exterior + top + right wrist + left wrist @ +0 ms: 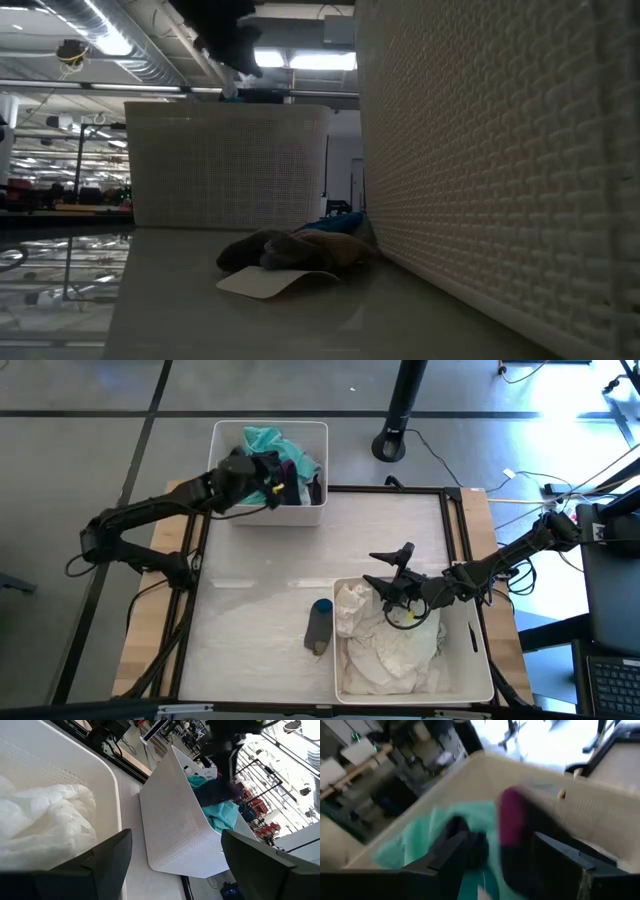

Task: Sort clothes
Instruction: Put the black sock into the top white laundry organizer, then put the grey sock into the top white laundry organizer

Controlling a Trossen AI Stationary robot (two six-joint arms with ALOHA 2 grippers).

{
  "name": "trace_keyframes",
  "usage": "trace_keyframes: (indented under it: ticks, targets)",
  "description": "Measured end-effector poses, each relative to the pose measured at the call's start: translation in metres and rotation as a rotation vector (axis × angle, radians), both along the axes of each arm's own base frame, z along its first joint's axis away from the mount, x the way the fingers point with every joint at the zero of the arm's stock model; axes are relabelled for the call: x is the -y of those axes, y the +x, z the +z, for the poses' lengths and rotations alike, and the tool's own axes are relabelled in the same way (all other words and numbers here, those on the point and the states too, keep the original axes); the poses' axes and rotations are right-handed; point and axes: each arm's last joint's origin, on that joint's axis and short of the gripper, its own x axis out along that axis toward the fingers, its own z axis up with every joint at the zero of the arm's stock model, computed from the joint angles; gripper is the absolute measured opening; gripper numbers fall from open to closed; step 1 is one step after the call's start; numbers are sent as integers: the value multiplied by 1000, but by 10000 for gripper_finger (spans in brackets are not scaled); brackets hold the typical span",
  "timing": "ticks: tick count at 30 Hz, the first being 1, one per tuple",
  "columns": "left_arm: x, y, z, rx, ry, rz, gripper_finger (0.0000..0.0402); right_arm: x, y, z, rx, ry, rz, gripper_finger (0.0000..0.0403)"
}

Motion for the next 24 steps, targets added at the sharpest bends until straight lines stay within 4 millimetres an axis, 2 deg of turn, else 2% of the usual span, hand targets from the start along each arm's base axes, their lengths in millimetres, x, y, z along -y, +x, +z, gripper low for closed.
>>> trace_keyframes:
  ticks: [5, 8, 12, 16, 21, 24]
  targets:
    - [2, -6, -5, -26, -62, 6, 210, 0, 0, 0, 4, 8, 17, 310]
    - [19, -5, 4, 34, -83, -129, 210, -1, 0, 1, 5, 9, 17, 310]
    - [50, 4, 6, 126, -217, -419, 210, 0, 0, 1, 4, 7, 18, 310]
    - [87, 22, -21, 87, -354, -615, 210, 0, 0, 1, 3, 5, 18, 310]
    - [132, 41, -70, 10, -457, -732, 210, 0, 0, 1, 4, 5, 18, 310]
    - [152, 53, -98, -7, -483, -741, 210, 0, 0, 1, 4, 6, 18, 310]
